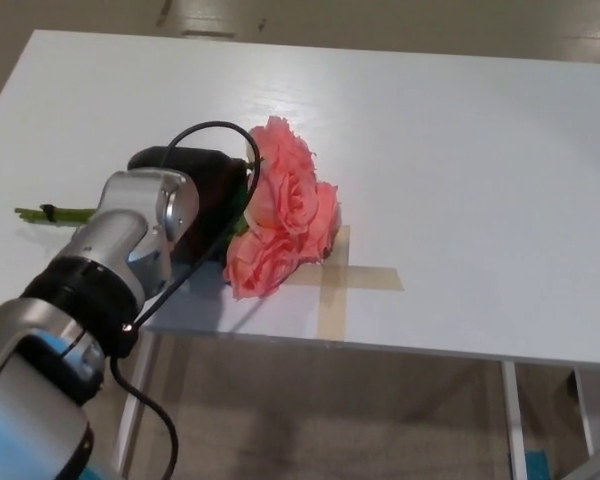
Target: Use the left hand to pick up the rose and passes it to a human.
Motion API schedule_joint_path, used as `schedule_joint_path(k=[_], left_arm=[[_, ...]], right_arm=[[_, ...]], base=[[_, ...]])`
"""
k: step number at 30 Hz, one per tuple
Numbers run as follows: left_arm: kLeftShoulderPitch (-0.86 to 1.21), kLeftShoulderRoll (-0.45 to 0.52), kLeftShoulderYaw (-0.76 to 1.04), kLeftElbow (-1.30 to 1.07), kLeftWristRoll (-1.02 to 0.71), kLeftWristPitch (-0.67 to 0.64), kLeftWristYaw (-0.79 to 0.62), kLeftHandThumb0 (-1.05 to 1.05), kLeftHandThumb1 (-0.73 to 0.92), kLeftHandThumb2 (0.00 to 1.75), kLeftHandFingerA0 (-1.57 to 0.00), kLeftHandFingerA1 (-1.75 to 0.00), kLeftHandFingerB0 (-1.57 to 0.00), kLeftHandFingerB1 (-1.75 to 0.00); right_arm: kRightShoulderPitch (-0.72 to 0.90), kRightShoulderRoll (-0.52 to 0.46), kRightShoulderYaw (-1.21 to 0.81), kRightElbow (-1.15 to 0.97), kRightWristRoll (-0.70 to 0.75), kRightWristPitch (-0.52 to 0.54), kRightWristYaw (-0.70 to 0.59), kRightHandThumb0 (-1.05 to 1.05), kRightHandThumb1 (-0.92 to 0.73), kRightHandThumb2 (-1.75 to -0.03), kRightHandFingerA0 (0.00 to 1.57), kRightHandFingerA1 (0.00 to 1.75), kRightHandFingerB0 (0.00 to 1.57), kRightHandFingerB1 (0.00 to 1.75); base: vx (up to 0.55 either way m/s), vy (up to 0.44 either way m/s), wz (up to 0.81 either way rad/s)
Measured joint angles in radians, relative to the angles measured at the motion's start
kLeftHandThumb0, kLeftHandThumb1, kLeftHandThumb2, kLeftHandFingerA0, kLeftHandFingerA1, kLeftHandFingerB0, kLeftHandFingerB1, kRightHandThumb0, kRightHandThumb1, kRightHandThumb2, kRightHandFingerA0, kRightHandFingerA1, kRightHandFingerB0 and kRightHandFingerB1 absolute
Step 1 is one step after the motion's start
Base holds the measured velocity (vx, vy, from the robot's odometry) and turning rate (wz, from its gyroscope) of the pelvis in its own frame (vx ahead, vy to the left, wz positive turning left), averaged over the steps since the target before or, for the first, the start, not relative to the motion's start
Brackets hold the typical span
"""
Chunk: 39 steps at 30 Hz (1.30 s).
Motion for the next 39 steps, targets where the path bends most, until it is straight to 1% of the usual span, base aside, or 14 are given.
schedule_joint_path(k=[1, 2, 6, 7, 12, 16, 19, 20, 27, 30, 32, 35, 37, 39], left_arm=[[-0.007, -0.003, 0.001, 0.007, 0.0, 0.0, -0.007, -0.25, 0.73, 0.63, -0.94, -0.55, -0.54, -0.39], [-0.012, -0.006, 0.002, 0.013, 0.0, 0.001, -0.011, -0.25, 0.68, 0.6, -1.11, -0.64, -0.62, -0.43], [-0.035, -0.022, 0.008, 0.026, 0.007, 0.003, -0.024, -0.25, 0.68, 0.6, -1.11, -0.64, -0.62, -0.43], [-0.035, -0.024, 0.009, 0.028, 0.008, 0.003, -0.026, -0.26, 0.74, 0.62, -0.84, -0.52, -0.51, -0.4], [-0.011, -0.018, 0.025, 0.007, 0.015, -0.019, 0.005, -0.26, 0.74, 0.62, -0.84, -0.52, -0.51, -0.4], [0.021, -0.011, 0.073, -0.017, 0.016, -0.04, 0.041, -0.27, 0.77, 0.62, -0.83, -1.05, -0.47, -0.39], [0.046, -0.012, 0.121, -0.025, 0.006, -0.064, 0.075, -0.26, 0.77, 0.62, -0.79, -1.12, -0.53, -0.41], [0.055, -0.012, 0.138, -0.029, 0.001, -0.072, 0.088, -0.25, 0.77, 0.63, -0.74, -1.22, -0.57, -0.42], [0.146, -0.013, 0.248, -0.143, -0.027, -0.15, 0.172, -0.22, 0.77, 0.65, -0.7, -1.39, -0.66, -0.46], [0.171, -0.014, 0.298, -0.228, -0.045, -0.175, 0.198, -0.22, 0.77, 0.64, -0.66, -1.49, -0.82, -0.56], [0.178, -0.014, 0.323, -0.27, -0.052, -0.185, 0.207, -0.21, 0.77, 0.63, -0.66, -1.58, -0.72, -1.0], [0.182, -0.015, 0.378, -0.345, -0.07, -0.207, 0.223, -0.21, 0.77, 0.63, -0.66, -1.59, -0.76, -0.87], [0.181, -0.015, 0.404, -0.371, -0.081, -0.219, 0.231, -0.21, 0.78, 0.63, -0.66, -1.59, -0.78, -0.92], [0.177, -0.016, 0.426, -0.385, -0.09, -0.23, 0.24, -0.21, 0.78, 0.63, -0.66, -1.59, -0.72, -1.05]], right_arm=[[0.0, 0.0, 0.0, 0.0, 0.0, 0.0, 0.0, -0.38, -0.59, -0.77, 0.6, 0.52, 0.47, 0.48], [0.0, -0.001, -0.001, 0.0, 0.0, 0.0, 0.0, -0.39, -0.59, -0.77, 0.6, 0.53, 0.47, 0.48], [-0.001, -0.003, -0.005, 0.0, 0.0, 0.001, 0.002, -0.39, -0.59, -0.77, 0.6, 0.53, 0.47, 0.48], [-0.001, -0.003, -0.006, 0.0, 0.0, 0.001, 0.002, -0.39, -0.59, -0.77, 0.6, 0.53, 0.47, 0.48], [-0.002, -0.003, -0.011, -0.001, 0.001, 0.002, 0.005, -0.39, -0.59, -0.77, 0.6, 0.53, 0.47, 0.48], [-0.003, -0.003, -0.015, -0.001, 0.002, 0.004, 0.008, -0.38, -0.59, -0.77, 0.6, 0.53, 0.47, 0.48], [-0.003, -0.003, -0.017, -0.002, 0.002, 0.004, 0.011, -0.38, -0.59, -0.77, 0.6, 0.53, 0.47, 0.48], [-0.003, -0.003, -0.017, -0.002, 0.002, 0.004, 0.012, -0.31, -0.68, -0.6, 0.66, 0.43, 0.51, 0.38], [-0.003, -0.004, -0.017, -0.003, 0.002, 0.003, 0.015, -0.31, -0.68, -0.6, 0.66, 0.43, 0.51, 0.38], [-0.003, -0.004, -0.017, -0.002, 0.002, 0.003, 0.015, -0.31, -0.68, -0.6, 0.66, 0.43, 0.51, 0.38], [-0.002, -0.004, -0.017, -0.002, 0.002, 0.003, 0.015, -0.31, -0.68, -0.6, 0.66, 0.43, 0.51, 0.38], [-0.002, -0.004, -0.015, -0.002, 0.001, 0.004, 0.015, -0.31, -0.68, -0.6, 0.66, 0.43, 0.51, 0.38], [-0.003, -0.004, -0.014, -0.002, 0.0, 0.004, 0.015, -0.38, -0.59, -0.77, 0.6, 0.53, 0.47, 0.48], [-0.003, -0.004, -0.014, -0.002, 0.0, 0.004, 0.015, -0.38, -0.59, -0.77, 0.6, 0.53, 0.47, 0.48]], base=[[0.0, 0.0, 0.0], [0.0, 0.0, 0.0], [0.0, 0.0, 0.0], [0.0, 0.0, 0.0], [0.0, 0.0, 0.0], [0.0, 0.0, 0.0], [0.0, 0.0, 0.0], [0.0, 0.0, 0.0], [0.0, 0.0, 0.0], [0.0, 0.0, 0.0], [0.0, 0.0, 0.0], [0.0, 0.0, 0.0], [0.0, 0.0, 0.0], [0.0, 0.0, 0.0]])
